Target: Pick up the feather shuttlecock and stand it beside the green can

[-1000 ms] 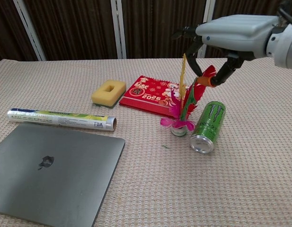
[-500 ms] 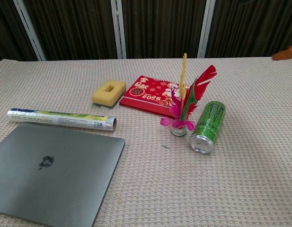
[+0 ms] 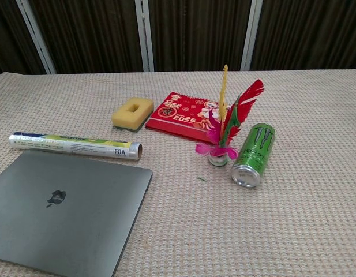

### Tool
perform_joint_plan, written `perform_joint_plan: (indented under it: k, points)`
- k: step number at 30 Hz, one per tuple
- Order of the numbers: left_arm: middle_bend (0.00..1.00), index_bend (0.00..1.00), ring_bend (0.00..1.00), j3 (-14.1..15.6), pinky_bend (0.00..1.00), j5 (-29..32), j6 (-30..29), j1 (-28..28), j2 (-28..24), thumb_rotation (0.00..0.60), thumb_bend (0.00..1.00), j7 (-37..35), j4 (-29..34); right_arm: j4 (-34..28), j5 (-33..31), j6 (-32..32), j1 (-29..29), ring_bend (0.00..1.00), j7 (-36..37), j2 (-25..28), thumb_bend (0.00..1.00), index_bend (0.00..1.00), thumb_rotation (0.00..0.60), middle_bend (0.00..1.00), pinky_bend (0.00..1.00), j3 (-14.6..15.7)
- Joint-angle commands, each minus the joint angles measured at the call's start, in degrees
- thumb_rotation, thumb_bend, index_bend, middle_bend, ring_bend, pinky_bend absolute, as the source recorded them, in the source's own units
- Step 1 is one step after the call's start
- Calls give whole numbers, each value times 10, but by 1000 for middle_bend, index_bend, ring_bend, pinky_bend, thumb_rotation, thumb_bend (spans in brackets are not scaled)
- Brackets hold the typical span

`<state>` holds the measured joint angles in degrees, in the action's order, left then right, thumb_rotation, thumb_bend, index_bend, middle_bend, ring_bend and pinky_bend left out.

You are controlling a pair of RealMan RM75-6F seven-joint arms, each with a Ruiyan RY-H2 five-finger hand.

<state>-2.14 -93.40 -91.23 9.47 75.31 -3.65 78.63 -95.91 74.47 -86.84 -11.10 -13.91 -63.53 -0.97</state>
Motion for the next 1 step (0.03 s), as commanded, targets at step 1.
perform_joint_plan:
  k: [1]
  points:
    - [0,0,0,1,0,-4,-5,-2,4,600,52,-2,-6,25,26,-26,24,0,8,-23,81,0,600,0,0,16]
